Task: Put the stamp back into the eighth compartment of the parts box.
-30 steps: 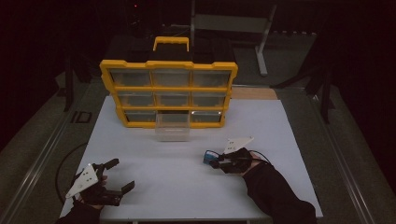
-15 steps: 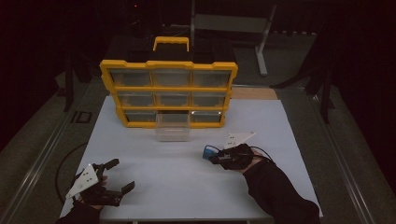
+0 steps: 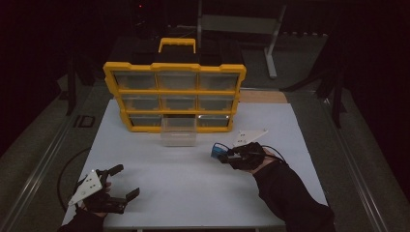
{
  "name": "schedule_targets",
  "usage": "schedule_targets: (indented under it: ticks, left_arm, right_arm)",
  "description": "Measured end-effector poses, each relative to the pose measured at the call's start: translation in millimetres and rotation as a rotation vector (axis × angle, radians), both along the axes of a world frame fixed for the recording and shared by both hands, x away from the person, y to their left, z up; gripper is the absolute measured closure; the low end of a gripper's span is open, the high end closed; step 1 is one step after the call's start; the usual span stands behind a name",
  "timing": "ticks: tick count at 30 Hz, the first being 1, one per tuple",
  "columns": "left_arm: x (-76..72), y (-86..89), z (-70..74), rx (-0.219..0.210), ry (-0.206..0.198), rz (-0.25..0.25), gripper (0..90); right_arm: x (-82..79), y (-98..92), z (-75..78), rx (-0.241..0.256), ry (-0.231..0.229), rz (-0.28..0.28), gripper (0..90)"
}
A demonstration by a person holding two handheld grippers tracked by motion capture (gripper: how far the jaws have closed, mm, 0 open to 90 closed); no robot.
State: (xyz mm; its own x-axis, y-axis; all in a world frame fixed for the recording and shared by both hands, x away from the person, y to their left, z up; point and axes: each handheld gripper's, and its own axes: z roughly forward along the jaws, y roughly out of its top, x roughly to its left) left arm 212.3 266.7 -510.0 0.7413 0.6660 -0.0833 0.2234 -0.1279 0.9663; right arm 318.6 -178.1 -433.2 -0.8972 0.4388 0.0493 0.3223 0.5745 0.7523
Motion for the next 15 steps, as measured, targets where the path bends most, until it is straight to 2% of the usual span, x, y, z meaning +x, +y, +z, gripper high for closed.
schedule_targets:
  ticks: [15]
  left_arm:
    - [0.1, -0.2, -0.3, 0.0, 0.002, -0.003, 0.1]
  right_arm:
    - [8.9, 5.9, 26.8, 0.01, -0.031, -0.001, 69.2]
